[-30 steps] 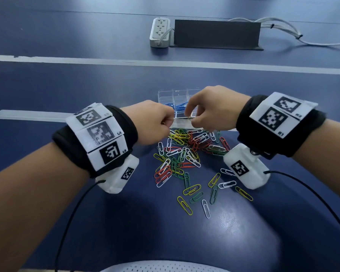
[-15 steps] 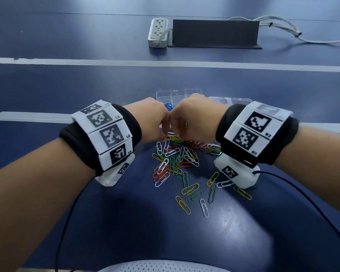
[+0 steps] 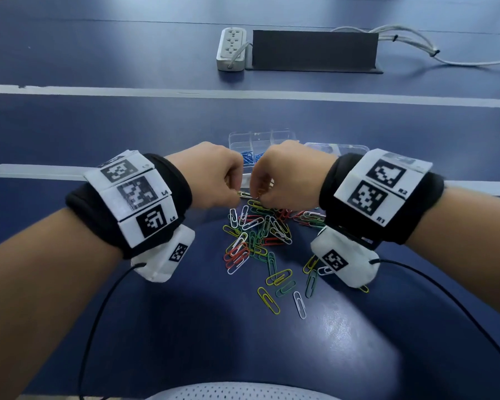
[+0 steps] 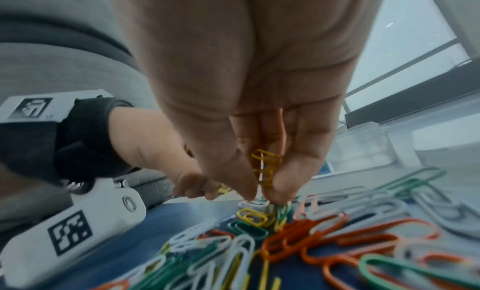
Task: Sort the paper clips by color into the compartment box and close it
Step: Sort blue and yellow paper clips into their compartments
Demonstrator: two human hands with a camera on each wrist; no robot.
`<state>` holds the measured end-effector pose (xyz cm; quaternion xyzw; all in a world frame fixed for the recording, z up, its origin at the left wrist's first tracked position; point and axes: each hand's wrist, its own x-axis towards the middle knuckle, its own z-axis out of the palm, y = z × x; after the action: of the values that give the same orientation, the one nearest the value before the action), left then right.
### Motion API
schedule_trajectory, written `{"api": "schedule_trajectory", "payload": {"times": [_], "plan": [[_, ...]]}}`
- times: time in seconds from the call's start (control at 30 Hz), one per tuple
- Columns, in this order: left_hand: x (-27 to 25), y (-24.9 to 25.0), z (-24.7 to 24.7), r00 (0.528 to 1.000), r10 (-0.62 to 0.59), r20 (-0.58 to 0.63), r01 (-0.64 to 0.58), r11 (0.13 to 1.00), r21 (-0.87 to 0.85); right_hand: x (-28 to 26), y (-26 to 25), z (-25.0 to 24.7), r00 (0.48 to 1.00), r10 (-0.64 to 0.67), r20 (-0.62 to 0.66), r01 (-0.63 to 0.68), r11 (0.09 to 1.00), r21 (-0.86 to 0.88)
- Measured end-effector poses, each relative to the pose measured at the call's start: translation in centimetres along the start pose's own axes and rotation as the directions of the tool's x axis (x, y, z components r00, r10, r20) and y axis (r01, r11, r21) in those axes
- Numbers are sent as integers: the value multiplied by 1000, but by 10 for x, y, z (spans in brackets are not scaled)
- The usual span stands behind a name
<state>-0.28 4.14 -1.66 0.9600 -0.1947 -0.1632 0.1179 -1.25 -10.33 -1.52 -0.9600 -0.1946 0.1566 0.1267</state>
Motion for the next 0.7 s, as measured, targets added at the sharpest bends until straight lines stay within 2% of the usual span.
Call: {"api": "schedule_trajectory", "payload": {"times": [0.17,0.33,0.5,0.6,0.7], "plan": [[-2,-4,-3,1000,5,6,-4,999,-46,6,-6,4,999,-37,5,38,992,-119],[-3,-3,-3,998,-20,51,25,995,-96,6,-9,5,996,-66,53,74,985,-155],[-2,1,-1,990,-43,132,62,988,-143,5,3,-6,997,51,62,-56,995,77],[3,2,-1,994,-27,110,40,992,-120,5,17,-21,989,134,67,-146,958,245],[10,7,-5,997,-8,83,20,990,-143,7,31,-33,975,221,0,-212,935,284]]}}
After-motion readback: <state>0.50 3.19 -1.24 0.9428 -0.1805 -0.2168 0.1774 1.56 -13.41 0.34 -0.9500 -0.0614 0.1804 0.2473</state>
